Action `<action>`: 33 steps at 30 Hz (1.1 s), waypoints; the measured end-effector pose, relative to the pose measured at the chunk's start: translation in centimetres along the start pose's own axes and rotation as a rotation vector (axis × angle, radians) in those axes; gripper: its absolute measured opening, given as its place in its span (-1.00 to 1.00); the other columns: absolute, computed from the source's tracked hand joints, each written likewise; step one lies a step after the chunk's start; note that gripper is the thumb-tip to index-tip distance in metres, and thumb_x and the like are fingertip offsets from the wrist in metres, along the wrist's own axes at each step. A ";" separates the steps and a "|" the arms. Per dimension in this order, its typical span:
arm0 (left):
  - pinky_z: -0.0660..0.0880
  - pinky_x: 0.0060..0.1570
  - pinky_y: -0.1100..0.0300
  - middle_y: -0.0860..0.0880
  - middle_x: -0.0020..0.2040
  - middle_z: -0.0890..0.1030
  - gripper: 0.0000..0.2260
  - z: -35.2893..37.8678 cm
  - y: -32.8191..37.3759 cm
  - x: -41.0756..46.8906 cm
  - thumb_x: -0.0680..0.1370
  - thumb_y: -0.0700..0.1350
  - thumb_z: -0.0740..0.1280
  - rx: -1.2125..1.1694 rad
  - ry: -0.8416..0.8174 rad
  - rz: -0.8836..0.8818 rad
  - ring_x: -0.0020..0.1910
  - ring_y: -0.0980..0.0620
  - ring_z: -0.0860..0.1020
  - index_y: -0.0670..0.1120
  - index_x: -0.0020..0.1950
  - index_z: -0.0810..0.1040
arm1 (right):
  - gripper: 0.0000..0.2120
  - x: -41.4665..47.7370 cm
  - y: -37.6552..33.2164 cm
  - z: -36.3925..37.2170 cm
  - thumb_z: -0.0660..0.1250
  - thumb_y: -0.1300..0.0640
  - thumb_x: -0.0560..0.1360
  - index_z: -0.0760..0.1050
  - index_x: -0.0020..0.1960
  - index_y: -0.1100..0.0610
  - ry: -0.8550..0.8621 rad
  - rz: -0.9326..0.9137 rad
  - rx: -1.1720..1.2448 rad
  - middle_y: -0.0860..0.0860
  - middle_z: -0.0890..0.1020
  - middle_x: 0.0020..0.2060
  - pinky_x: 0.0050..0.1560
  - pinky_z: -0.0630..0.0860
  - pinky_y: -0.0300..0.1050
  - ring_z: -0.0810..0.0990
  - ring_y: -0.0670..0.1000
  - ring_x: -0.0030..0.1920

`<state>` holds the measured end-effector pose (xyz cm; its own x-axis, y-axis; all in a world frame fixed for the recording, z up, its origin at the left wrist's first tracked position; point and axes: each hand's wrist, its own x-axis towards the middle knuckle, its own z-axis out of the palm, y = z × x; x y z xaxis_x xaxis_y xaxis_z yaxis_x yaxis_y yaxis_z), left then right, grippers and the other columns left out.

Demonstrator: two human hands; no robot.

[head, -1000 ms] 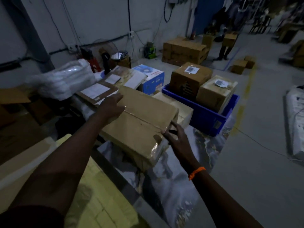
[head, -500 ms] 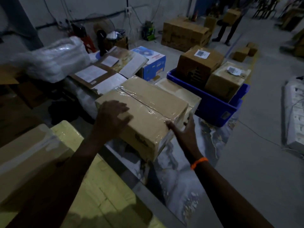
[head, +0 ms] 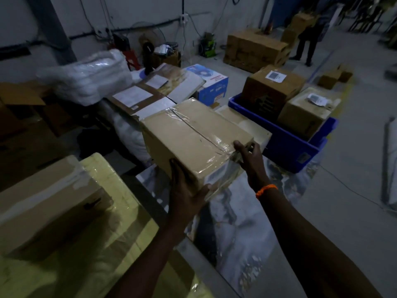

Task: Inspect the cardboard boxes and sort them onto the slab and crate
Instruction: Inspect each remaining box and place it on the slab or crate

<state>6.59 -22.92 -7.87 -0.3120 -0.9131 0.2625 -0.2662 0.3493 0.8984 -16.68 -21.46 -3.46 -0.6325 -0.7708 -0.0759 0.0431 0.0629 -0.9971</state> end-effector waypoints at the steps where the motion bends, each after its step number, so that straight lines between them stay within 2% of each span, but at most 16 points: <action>1: 0.28 0.49 -0.20 -0.11 0.66 0.05 0.07 -0.1 0.0 0.5 0.43 0.35 0.46 0.002 -0.012 0.001 0.62 -0.11 0.12 0.24 0.60 -0.31 | -0.42 0.1 -0.2 0.0 0.54 -0.23 0.43 0.45 0.34 -0.06 0.003 -0.008 0.005 0.00 0.62 0.23 0.32 0.56 0.19 0.62 0.04 0.24; 4: 0.34 0.45 -0.20 -0.12 0.64 0.15 0.04 0.7 1.4 1.6 0.45 0.34 0.44 -0.007 -0.037 0.014 0.59 -0.12 0.22 0.20 0.62 -0.26 | -0.40 0.9 -1.2 -0.4 0.52 -0.19 0.45 0.44 0.39 0.01 0.061 -0.026 0.027 -0.01 0.61 0.22 0.33 0.54 0.19 0.60 0.04 0.23; 7: 0.24 0.52 -0.15 -0.14 0.66 0.02 0.01 2.6 4.9 3.0 0.48 0.24 0.44 0.013 -0.021 0.055 0.62 -0.11 0.11 0.09 0.62 -0.25 | -0.54 2.8 -3.1 -2.2 0.48 -0.11 0.53 0.44 0.35 -0.02 0.117 -0.038 0.040 -0.05 0.60 0.19 0.33 0.53 0.16 0.59 -0.01 0.19; 9: 0.21 0.54 -0.11 -0.15 0.66 0.02 0.01 4.3 7.0 4.5 0.48 0.17 0.45 -0.003 -0.062 0.030 0.62 -0.12 0.10 0.01 0.61 -0.24 | -0.46 4.9 -4.5 -4.1 0.47 -0.13 0.52 0.42 0.42 -0.01 0.129 -0.051 0.025 -0.01 0.58 0.27 0.31 0.52 0.14 0.56 0.02 0.24; 11: 0.25 0.52 -0.08 -0.15 0.63 0.14 0.03 6.4 8.1 6.4 0.46 0.16 0.49 -0.013 -0.110 -0.037 0.59 -0.11 0.18 -0.05 0.64 -0.17 | -0.37 7.6 -5.8 -6.1 0.47 -0.14 0.52 0.37 0.51 0.02 0.131 -0.063 -0.008 0.04 0.55 0.33 0.25 0.54 0.08 0.54 0.07 0.28; 14: 0.41 0.42 -0.14 -0.10 0.57 0.30 0.02 10.0 7.4 9.7 0.41 0.27 0.44 -0.005 -0.128 -0.074 0.54 -0.08 0.30 -0.06 0.66 -0.05 | -0.47 12.6 -6.7 -8.4 0.42 -0.05 0.59 0.40 0.49 0.05 0.092 -0.081 -0.050 -0.05 0.56 0.19 0.02 0.52 -0.11 0.55 -0.13 0.10; 17: 0.43 0.38 -0.17 -0.11 0.59 0.27 0.00 14.8 4.4 13.0 0.41 0.32 0.40 0.041 -0.077 -0.092 0.55 -0.12 0.30 0.05 0.66 -0.09 | -0.57 17.1 -6.1 -9.7 0.38 -0.04 0.61 0.41 0.43 0.03 0.064 -0.035 -0.060 -0.12 0.53 0.09 -0.03 0.48 -0.13 0.49 -0.18 0.00; 19: 0.40 0.41 -0.12 -0.13 0.59 0.26 -0.02 16.0 7.4 13.5 0.43 0.26 0.42 0.078 -0.071 -0.116 0.54 -0.15 0.30 0.03 0.66 -0.08 | -0.58 19.1 -5.2 -11.1 0.39 -0.04 0.60 0.41 0.40 0.04 0.056 0.005 -0.035 -0.12 0.55 0.07 0.03 0.51 -0.07 0.54 -0.08 0.05; 20: 0.34 0.44 -0.01 -0.15 0.59 0.25 -0.05 16.5 8.6 13.7 0.47 0.18 0.45 0.120 -0.082 -0.117 0.54 -0.16 0.29 -0.03 0.66 -0.05 | -0.51 20.1 -4.6 -11.9 0.42 -0.07 0.57 0.42 0.42 0.08 0.049 0.013 -0.027 -0.06 0.59 0.11 0.09 0.54 -0.02 0.57 0.00 0.12; 21: 0.27 0.39 0.14 -0.15 0.60 0.24 -0.09 17.2 9.2 14.0 0.51 0.10 0.46 0.188 -0.109 -0.104 0.54 -0.15 0.26 -0.09 0.66 -0.03 | -0.42 21.0 -3.9 -12.7 0.44 -0.13 0.53 0.42 0.44 0.11 0.040 0.017 -0.030 0.04 0.61 0.19 0.16 0.55 0.04 0.58 0.08 0.19; 23: 0.22 0.24 0.24 -0.14 0.62 0.18 -0.15 18.3 9.3 14.5 0.56 0.01 0.44 0.259 -0.125 -0.120 0.54 -0.14 0.23 -0.13 0.65 -0.04 | -0.30 22.3 -2.9 -14.0 0.46 -0.20 0.43 0.42 0.45 0.13 0.022 0.016 -0.043 0.15 0.59 0.28 0.18 0.57 0.08 0.57 0.17 0.26; 26: 0.23 0.25 0.26 -0.18 0.62 0.15 -0.15 19.6 9.1 14.8 0.56 -0.06 0.45 0.259 -0.110 -0.134 0.54 -0.19 0.24 -0.17 0.64 -0.05 | -0.34 23.5 -2.0 -14.5 0.43 -0.19 0.47 0.40 0.46 0.10 -0.017 0.003 -0.063 0.12 0.58 0.28 0.24 0.55 0.13 0.57 0.16 0.27; 30: 0.28 0.25 0.26 -0.23 0.62 0.12 -0.17 20.0 9.5 14.5 0.56 -0.11 0.46 0.245 -0.097 -0.154 0.46 -0.27 0.38 -0.16 0.63 -0.04 | -0.40 24.6 -0.3 -14.6 0.39 -0.18 0.56 0.37 0.49 0.07 -0.046 -0.047 -0.076 0.11 0.57 0.30 0.29 0.55 0.20 0.58 0.11 0.26; 33: 0.27 0.27 0.33 -0.21 0.63 0.11 -0.14 20.1 9.4 14.4 0.55 -0.15 0.47 0.213 -0.093 -0.137 0.51 -0.22 0.32 -0.14 0.63 -0.07 | -0.40 24.3 0.7 -14.4 0.35 -0.21 0.60 0.32 0.55 -0.01 -0.019 -0.061 -0.058 0.11 0.54 0.37 0.30 0.55 0.17 0.58 0.09 0.30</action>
<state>-18.75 -28.58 -2.72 -0.3396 -0.9351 0.1015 -0.4946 0.2693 0.8263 -43.15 -31.09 -5.93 -0.6176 -0.7864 -0.0159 -0.0399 0.0515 -0.9979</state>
